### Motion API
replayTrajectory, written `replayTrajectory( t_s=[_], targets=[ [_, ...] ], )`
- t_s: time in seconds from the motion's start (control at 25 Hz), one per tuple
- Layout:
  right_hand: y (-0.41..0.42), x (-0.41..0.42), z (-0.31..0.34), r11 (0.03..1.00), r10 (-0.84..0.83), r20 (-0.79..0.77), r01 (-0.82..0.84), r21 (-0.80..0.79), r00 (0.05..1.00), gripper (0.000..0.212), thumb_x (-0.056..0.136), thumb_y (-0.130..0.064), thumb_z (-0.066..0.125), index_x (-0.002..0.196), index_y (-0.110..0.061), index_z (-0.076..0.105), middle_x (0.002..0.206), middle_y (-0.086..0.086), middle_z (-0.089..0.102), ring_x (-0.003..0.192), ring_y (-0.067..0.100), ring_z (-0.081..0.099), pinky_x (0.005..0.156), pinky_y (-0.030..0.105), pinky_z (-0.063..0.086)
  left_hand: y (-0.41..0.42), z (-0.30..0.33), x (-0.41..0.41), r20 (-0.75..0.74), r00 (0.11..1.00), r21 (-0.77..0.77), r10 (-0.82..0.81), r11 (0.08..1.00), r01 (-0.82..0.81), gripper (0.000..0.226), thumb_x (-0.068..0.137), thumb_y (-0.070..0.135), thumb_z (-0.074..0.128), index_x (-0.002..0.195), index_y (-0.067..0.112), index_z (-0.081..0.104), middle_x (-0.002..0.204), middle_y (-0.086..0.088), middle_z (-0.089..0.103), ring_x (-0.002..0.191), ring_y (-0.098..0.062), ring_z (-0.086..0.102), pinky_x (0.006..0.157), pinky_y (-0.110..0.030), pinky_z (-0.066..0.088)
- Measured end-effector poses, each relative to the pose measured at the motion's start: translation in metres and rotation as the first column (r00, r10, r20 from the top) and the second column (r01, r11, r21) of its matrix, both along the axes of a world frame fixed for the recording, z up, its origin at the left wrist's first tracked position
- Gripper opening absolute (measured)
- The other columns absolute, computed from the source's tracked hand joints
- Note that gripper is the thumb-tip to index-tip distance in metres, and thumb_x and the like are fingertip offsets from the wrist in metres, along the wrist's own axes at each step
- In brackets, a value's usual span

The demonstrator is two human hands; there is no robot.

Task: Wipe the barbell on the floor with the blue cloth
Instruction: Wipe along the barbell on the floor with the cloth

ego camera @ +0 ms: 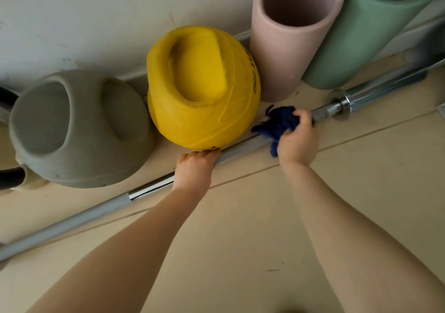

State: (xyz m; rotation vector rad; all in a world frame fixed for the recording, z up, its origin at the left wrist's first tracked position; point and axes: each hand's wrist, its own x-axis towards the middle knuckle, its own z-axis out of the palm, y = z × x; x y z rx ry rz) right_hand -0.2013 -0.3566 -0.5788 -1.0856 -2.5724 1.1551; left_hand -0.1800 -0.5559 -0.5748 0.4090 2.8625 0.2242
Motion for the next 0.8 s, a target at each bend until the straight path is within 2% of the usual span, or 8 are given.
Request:
replayTrajectory(
  t_s=[0.12, 0.2, 0.28, 0.48, 0.6, 0.68, 0.72, 0.8],
  targets=[
    [-0.018, 0.024, -0.002, 0.957, 0.211, 0.096, -0.226, 0.182, 0.973, 0.044, 0.081, -0.003, 0.056, 0.122, -0.018, 0.051, 0.120, 0.020, 0.050, 0.097, 0.042, 0.056, 0.072, 0.044, 0.048, 0.002, 0.002, 0.008, 0.045, 0.996, 0.096, 0.076, 0.992, -0.080, 0.035, 0.090, 0.014, 0.055, 0.124, 0.019, 0.056, 0.112, -0.011, 0.067, 0.101, -0.036, 0.059, 0.081, -0.037, 0.044],
    [-0.052, 0.043, -0.004, 0.865, 0.448, 0.124, -0.464, 0.193, 0.886, 0.048, 0.081, -0.006, 0.060, 0.127, -0.017, 0.049, 0.122, 0.018, 0.051, 0.092, 0.039, 0.060, 0.070, 0.042, 0.050, -0.001, 0.006, 0.014, 0.057, 0.989, 0.229, 0.136, 0.962, -0.145, 0.031, 0.088, 0.012, 0.058, 0.119, 0.016, 0.060, 0.108, -0.014, 0.069, 0.096, -0.037, 0.061, 0.076, -0.038, 0.048],
    [-0.058, 0.051, -0.008, 0.799, 0.558, 0.138, -0.575, 0.174, 0.818, 0.050, 0.083, -0.009, 0.060, 0.130, -0.018, 0.048, 0.125, 0.018, 0.050, 0.087, 0.039, 0.062, 0.066, 0.042, 0.051, -0.008, 0.007, 0.019, 0.041, 0.987, 0.316, 0.155, 0.935, -0.160, 0.027, 0.086, 0.007, 0.061, 0.112, 0.012, 0.065, 0.103, -0.014, 0.071, 0.092, -0.036, 0.064, 0.076, -0.039, 0.050],
    [-0.054, 0.049, -0.002, 0.818, 0.496, 0.231, -0.540, 0.200, 0.837, 0.047, 0.085, -0.012, 0.057, 0.130, -0.022, 0.048, 0.124, 0.017, 0.050, 0.085, 0.040, 0.062, 0.065, 0.041, 0.050, -0.027, 0.003, 0.029, 0.056, 0.954, 0.272, 0.293, 0.915, -0.297, 0.025, 0.084, 0.011, 0.064, 0.109, 0.010, 0.066, 0.103, -0.011, 0.070, 0.100, -0.033, 0.059, 0.086, -0.040, 0.046],
    [-0.091, 0.057, 0.008, 0.539, 0.745, 0.351, -0.822, 0.182, 0.567, 0.049, 0.087, -0.019, 0.057, 0.133, -0.025, 0.041, 0.129, 0.016, 0.044, 0.092, 0.040, 0.062, 0.070, 0.040, 0.051, -0.023, 0.006, 0.029, 0.039, 0.961, 0.232, 0.274, 0.933, -0.275, 0.021, 0.084, 0.014, 0.064, 0.105, 0.012, 0.068, 0.100, -0.008, 0.071, 0.100, -0.032, 0.057, 0.085, -0.037, 0.040],
    [-0.084, 0.054, 0.012, 0.381, 0.828, 0.377, -0.910, 0.165, 0.415, 0.046, 0.088, -0.021, 0.056, 0.132, -0.025, 0.042, 0.129, 0.015, 0.044, 0.094, 0.039, 0.061, 0.069, 0.039, 0.048, -0.023, 0.009, 0.033, 0.019, 0.967, 0.234, 0.255, 0.939, -0.253, 0.019, 0.082, 0.012, 0.066, 0.101, 0.012, 0.070, 0.097, -0.007, 0.071, 0.097, -0.032, 0.056, 0.083, -0.036, 0.040],
    [-0.072, 0.048, 0.015, 0.375, 0.828, 0.389, -0.915, 0.151, 0.404, 0.040, 0.088, -0.022, 0.054, 0.127, -0.026, 0.046, 0.125, 0.014, 0.047, 0.094, 0.039, 0.061, 0.067, 0.037, 0.045, -0.024, 0.010, 0.037, 0.013, 0.968, 0.247, 0.249, 0.938, -0.244, 0.018, 0.080, 0.010, 0.068, 0.098, 0.012, 0.070, 0.095, -0.007, 0.071, 0.095, -0.033, 0.057, 0.081, -0.037, 0.040],
    [-0.050, 0.037, 0.020, 0.538, 0.713, 0.426, -0.824, 0.177, 0.557, 0.027, 0.088, -0.025, 0.052, 0.115, -0.024, 0.055, 0.113, 0.012, 0.053, 0.092, 0.037, 0.061, 0.063, 0.034, 0.039, -0.025, 0.009, 0.042, 0.028, 0.971, 0.256, 0.236, 0.938, -0.235, 0.017, 0.079, 0.011, 0.070, 0.095, 0.012, 0.069, 0.093, -0.006, 0.071, 0.092, -0.031, 0.056, 0.077, -0.034, 0.038]
  ],
)
